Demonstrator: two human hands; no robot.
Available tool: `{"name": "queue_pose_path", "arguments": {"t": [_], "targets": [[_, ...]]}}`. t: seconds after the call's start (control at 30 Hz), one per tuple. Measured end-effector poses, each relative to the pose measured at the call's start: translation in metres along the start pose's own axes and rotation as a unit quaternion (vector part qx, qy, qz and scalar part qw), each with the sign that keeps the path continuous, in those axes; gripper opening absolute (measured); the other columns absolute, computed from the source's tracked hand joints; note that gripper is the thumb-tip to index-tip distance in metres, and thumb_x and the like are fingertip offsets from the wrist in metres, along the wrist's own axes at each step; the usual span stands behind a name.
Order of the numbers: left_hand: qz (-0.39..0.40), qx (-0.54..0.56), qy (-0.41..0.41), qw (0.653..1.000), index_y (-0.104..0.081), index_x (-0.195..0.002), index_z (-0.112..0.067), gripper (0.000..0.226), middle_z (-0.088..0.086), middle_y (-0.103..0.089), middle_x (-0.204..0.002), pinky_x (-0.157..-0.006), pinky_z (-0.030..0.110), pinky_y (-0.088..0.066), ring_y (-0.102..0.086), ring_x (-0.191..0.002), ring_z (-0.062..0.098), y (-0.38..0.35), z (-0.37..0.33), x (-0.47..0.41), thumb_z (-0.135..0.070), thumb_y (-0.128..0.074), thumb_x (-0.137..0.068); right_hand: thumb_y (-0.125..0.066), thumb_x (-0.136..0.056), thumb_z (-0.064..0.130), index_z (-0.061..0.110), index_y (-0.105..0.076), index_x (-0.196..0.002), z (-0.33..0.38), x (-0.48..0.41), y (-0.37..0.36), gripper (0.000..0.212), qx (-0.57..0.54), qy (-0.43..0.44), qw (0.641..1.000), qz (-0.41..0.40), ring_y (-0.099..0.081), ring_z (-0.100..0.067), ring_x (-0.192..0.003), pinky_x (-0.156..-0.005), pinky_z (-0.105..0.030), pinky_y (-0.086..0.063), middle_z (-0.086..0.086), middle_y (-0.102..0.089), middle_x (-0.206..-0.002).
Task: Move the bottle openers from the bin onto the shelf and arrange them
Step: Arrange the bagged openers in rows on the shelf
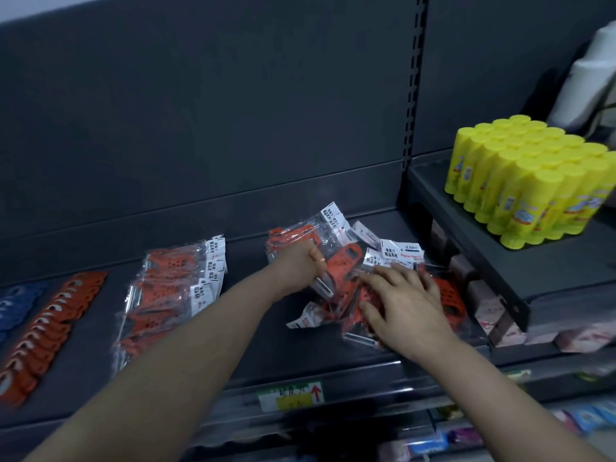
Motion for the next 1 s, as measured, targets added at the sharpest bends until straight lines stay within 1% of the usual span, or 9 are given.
{"name": "queue_pose_path", "arguments": {"t": [0.13, 0.33, 0.47, 0.57, 0.63, 0.73, 0.87, 0.93, 1.0], "targets": [[-0.174, 0.007, 0.016, 0.985, -0.057, -0.079, -0.022, 0.012, -0.005, -0.063, -0.080, -0.075, 0.036, -0.052, -0.060, -0.077, 0.017, 0.055, 0.021, 0.000, -0.014, -0.058, -0.088, -0.041, -0.091, 0.050, 0.040, -0.036, -0.140, 0.002, -0.004, -0.001, 0.051, 0.012, -0.006, 1.000, 0.010, -0.017, -0.016, -0.142, -0.114, -0.051, -0.015, 0.013, -0.034, -0.148], [-0.134, -0.164, 0.010, 0.977, -0.066, -0.087, -0.028, 0.013, -0.004, -0.066, -0.101, -0.084, 0.036, -0.051, -0.060, -0.100, 0.019, 0.045, 0.037, -0.015, -0.016, -0.062, -0.088, -0.039, -0.092, 0.047, 0.039, -0.037, -0.139, 0.007, -0.003, -0.001, 0.048, 0.018, -0.011, 1.000, 0.004, -0.018, -0.017, -0.142, -0.114, -0.053, -0.015, 0.013, -0.036, -0.146], [-0.235, -0.201, -0.031, 0.950, -0.067, -0.097, -0.024, 0.011, 0.002, -0.060, -0.104, -0.082, 0.037, -0.051, -0.055, -0.101, 0.021, 0.048, 0.009, 0.001, -0.026, -0.064, -0.087, -0.038, -0.093, 0.048, 0.040, -0.036, -0.139, 0.006, -0.003, 0.000, 0.047, 0.014, -0.009, 1.000, 0.004, -0.017, -0.017, -0.143, -0.114, -0.054, -0.014, 0.013, -0.035, -0.148], [-0.128, -0.191, -0.029, 0.973, -0.067, -0.083, -0.016, 0.030, 0.001, -0.067, -0.085, -0.070, 0.033, -0.052, -0.063, -0.080, 0.020, 0.013, -0.013, 0.012, -0.045, -0.063, -0.086, -0.041, -0.091, 0.052, 0.040, -0.036, -0.140, 0.003, -0.002, 0.000, 0.051, 0.004, -0.008, 1.000, 0.002, -0.015, -0.019, -0.144, -0.115, -0.053, -0.012, 0.012, -0.034, -0.149], [-0.050, -0.212, 0.004, 0.976, -0.064, -0.085, -0.018, 0.038, -0.002, -0.064, -0.081, -0.065, 0.030, -0.047, -0.061, -0.077, 0.018, -0.016, -0.012, 0.012, -0.056, -0.065, -0.081, -0.042, -0.090, 0.054, 0.039, -0.036, -0.140, 0.004, 0.000, 0.000, 0.053, 0.007, -0.007, 1.000, 0.003, -0.015, -0.020, -0.145, -0.115, -0.055, -0.010, 0.011, -0.034, -0.149], [-0.010, -0.092, 0.052, 0.994, -0.065, -0.088, -0.018, 0.037, -0.002, -0.067, -0.084, -0.070, 0.031, -0.052, -0.064, -0.080, 0.017, -0.033, -0.003, 0.009, -0.045, -0.081, -0.069, -0.041, -0.090, 0.056, 0.039, -0.037, -0.138, 0.003, 0.000, -0.002, 0.051, 0.010, -0.008, 1.000, 0.010, -0.016, -0.020, -0.145, -0.115, -0.056, -0.009, 0.011, -0.034, -0.148], [0.032, 0.098, 0.102, 0.989, -0.060, -0.067, -0.011, 0.027, 0.003, -0.065, -0.072, -0.069, 0.029, -0.052, -0.061, -0.069, 0.017, -0.021, 0.001, 0.018, -0.020, -0.085, -0.070, -0.041, -0.091, 0.055, 0.041, -0.032, -0.141, 0.001, -0.004, -0.002, 0.053, 0.014, -0.007, 0.999, 0.032, -0.014, -0.021, -0.146, -0.115, -0.057, -0.007, 0.011, -0.032, -0.150], [0.016, 0.134, 0.116, 0.984, -0.062, -0.074, -0.008, 0.025, 0.009, -0.070, -0.084, -0.076, 0.034, -0.054, -0.065, -0.080, 0.023, -0.004, 0.005, 0.024, -0.021, -0.083, -0.072, -0.038, -0.091, 0.059, 0.039, -0.033, -0.141, 0.001, -0.007, -0.003, 0.054, 0.023, -0.008, 0.999, 0.041, -0.008, -0.022, -0.147, -0.115, -0.059, -0.005, 0.009, -0.028, -0.153], [-0.023, 0.190, 0.118, 0.974, -0.060, -0.077, -0.012, 0.021, 0.013, -0.070, -0.090, -0.072, 0.034, -0.052, -0.064, -0.082, 0.025, 0.013, 0.010, 0.026, -0.020, -0.078, -0.079, -0.036, -0.091, 0.063, 0.035, -0.041, -0.139, 0.007, -0.012, 0.004, 0.056, 0.036, 0.000, 0.999, 0.018, 0.002, -0.022, -0.148, -0.115, -0.060, -0.001, 0.004, -0.023, -0.156]]}}
Point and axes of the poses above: each hand's wrist, its own x-axis away from the middle knuckle, its own y-axis out of the back of the hand, z = x × y, the point moved 9 cm from there along -x, towards the middle knuckle
